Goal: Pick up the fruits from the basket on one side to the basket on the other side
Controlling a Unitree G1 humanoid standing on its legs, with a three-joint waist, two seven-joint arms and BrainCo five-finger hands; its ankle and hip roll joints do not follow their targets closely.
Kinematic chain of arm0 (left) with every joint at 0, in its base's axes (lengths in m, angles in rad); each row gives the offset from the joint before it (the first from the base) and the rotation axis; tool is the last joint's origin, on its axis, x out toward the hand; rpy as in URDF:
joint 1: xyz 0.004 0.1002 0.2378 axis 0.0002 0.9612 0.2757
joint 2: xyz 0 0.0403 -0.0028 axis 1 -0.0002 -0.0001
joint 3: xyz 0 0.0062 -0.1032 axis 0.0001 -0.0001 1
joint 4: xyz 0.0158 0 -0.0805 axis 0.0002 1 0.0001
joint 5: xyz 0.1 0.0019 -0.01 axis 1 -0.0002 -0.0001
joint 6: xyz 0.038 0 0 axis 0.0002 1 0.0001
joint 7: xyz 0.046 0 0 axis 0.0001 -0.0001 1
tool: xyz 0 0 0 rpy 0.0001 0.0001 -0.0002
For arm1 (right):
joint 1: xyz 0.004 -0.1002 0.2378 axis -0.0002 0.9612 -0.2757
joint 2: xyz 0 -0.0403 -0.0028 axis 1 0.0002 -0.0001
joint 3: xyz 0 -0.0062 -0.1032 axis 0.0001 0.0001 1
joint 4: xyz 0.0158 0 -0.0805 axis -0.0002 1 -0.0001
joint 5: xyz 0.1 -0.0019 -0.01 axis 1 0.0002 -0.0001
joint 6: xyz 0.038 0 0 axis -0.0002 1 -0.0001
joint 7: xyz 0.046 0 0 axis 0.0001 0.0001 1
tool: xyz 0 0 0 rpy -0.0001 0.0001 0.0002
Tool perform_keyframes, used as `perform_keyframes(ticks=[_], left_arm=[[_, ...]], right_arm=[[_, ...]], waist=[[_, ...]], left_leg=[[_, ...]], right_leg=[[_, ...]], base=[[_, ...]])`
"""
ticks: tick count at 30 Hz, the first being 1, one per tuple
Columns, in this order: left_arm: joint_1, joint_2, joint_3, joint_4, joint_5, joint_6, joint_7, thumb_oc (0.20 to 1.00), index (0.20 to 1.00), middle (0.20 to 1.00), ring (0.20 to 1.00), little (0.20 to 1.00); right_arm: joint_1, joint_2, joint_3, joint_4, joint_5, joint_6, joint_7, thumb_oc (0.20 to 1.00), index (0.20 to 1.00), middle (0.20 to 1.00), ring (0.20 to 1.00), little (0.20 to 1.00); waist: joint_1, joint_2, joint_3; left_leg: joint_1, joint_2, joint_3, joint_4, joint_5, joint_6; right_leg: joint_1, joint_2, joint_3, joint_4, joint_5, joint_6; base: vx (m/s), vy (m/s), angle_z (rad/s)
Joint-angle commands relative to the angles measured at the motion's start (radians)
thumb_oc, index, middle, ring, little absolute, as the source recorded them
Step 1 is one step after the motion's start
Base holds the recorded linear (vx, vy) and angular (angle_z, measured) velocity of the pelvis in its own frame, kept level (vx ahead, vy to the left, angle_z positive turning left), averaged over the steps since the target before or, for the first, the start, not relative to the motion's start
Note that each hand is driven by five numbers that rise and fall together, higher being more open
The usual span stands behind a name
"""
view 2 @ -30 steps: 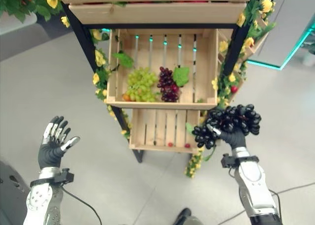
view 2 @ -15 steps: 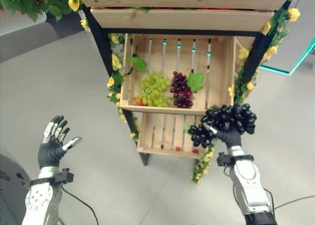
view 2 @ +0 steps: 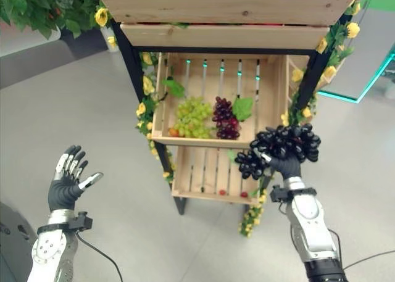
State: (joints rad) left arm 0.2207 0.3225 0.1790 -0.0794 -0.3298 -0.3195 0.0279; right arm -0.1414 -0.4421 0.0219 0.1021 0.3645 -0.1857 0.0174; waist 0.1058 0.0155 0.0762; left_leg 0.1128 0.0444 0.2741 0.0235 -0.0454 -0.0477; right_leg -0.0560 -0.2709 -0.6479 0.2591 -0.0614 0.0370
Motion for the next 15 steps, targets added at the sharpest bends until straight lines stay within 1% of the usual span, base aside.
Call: perform_keyframes(ticks=[1,2,3,6,8,9,11,12,14,15], left_arm=[[0.004,0.050,-0.022,-0.086,-0.023,-0.043,-0.015,1.000,1.000,1.000,1.000,1.000],[0.003,0.050,-0.021,-0.086,-0.023,-0.043,-0.015,1.000,1.000,1.000,1.000,1.000],[0.007,0.057,-0.035,-0.086,-0.030,-0.039,-0.022,1.000,1.000,1.000,1.000,1.000],[0.004,0.067,-0.049,-0.088,-0.044,-0.036,-0.026,1.000,1.000,1.000,1.000,1.000],[0.003,0.071,-0.052,-0.090,-0.047,-0.034,-0.027,1.000,1.000,1.000,1.000,1.000],[0.000,0.078,-0.062,-0.095,-0.052,-0.029,-0.032,1.000,1.000,1.000,1.000,1.000],[-0.004,0.080,-0.066,-0.096,-0.056,-0.028,-0.034,1.000,1.000,1.000,1.000,1.000],[-0.006,0.087,-0.076,-0.100,-0.062,-0.026,-0.039,1.000,1.000,1.000,1.000,1.000],[-0.009,0.090,-0.081,-0.098,-0.065,-0.025,-0.040,1.000,1.000,1.000,1.000,1.000],[-0.009,0.094,-0.090,-0.102,-0.073,-0.020,-0.044,1.000,1.000,1.000,1.000,1.000]], right_arm=[[-0.195,-0.007,0.033,0.002,-0.012,-0.053,-0.033,0.200,0.200,0.200,0.200,0.200],[-0.198,-0.007,0.034,0.005,-0.012,-0.054,-0.033,0.200,0.200,0.200,0.200,0.200],[-0.249,-0.011,0.063,0.034,-0.014,-0.048,-0.040,0.200,0.200,0.200,0.200,0.200],[-0.326,-0.013,0.099,0.095,-0.007,-0.044,-0.059,0.200,0.200,0.200,0.200,0.200],[-0.348,-0.013,0.111,0.113,-0.008,-0.041,-0.062,0.200,0.200,0.200,0.200,0.200],[-0.398,-0.023,0.132,0.139,-0.018,-0.033,-0.070,0.200,0.200,0.200,0.200,0.200],[-0.432,-0.022,0.148,0.163,-0.017,-0.032,-0.073,0.200,0.200,0.200,0.200,0.200],[-0.496,-0.028,0.175,0.210,-0.022,-0.024,-0.080,0.200,0.200,0.200,0.200,0.200],[-0.520,-0.025,0.187,0.229,-0.020,-0.021,-0.084,0.200,0.200,0.200,0.200,0.200],[-0.562,-0.012,0.206,0.272,-0.003,-0.013,-0.086,0.200,0.200,0.200,0.200,0.200]], waist=[[0.031,-0.066,-0.050],[0.031,-0.066,-0.049],[0.041,-0.069,-0.053],[0.050,-0.072,-0.056],[0.053,-0.073,-0.055],[0.059,-0.076,-0.058],[0.062,-0.076,-0.057],[0.070,-0.079,-0.058],[0.073,-0.080,-0.058],[0.079,-0.081,-0.059]], left_leg=[[-0.027,-0.039,0.018,0.029,-0.042,-0.019],[-0.027,-0.039,0.018,0.029,-0.042,-0.019],[-0.025,-0.038,0.018,0.030,-0.043,-0.019],[-0.022,-0.039,0.018,0.030,-0.043,-0.019],[-0.021,-0.039,0.017,0.030,-0.043,-0.019],[-0.020,-0.038,0.016,0.030,-0.043,-0.019],[-0.020,-0.038,0.015,0.029,-0.043,-0.019],[-0.018,-0.037,0.014,0.027,-0.043,-0.020],[-0.018,-0.036,0.014,0.027,-0.043,-0.020],[-0.016,-0.036,0.014,0.026,-0.042,-0.020]], right_leg=[[0.093,-0.035,-0.055,-0.253,0.171,0.119],[0.094,-0.035,-0.055,-0.253,0.171,0.119],[0.098,-0.034,-0.058,-0.254,0.172,0.119],[0.103,-0.032,-0.059,-0.257,0.173,0.118],[0.104,-0.032,-0.060,-0.256,0.173,0.118],[0.105,-0.031,-0.061,-0.257,0.174,0.117],[0.106,-0.030,-0.062,-0.257,0.174,0.116],[0.107,-0.029,-0.062,-0.260,0.175,0.116],[0.108,-0.029,-0.063,-0.260,0.175,0.116],[0.109,-0.027,-0.064,-0.261,0.175,0.114]], base=[[0.00,0.000,0.00],[0.00,0.000,0.00],[0.00,0.000,0.00],[0.02,-0.013,0.05],[0.01,-0.012,0.07],[0.01,-0.011,0.08],[0.01,-0.009,0.03],[0.02,-0.030,0.02],[0.00,0.000,0.00],[0.00,0.000,0.00]])
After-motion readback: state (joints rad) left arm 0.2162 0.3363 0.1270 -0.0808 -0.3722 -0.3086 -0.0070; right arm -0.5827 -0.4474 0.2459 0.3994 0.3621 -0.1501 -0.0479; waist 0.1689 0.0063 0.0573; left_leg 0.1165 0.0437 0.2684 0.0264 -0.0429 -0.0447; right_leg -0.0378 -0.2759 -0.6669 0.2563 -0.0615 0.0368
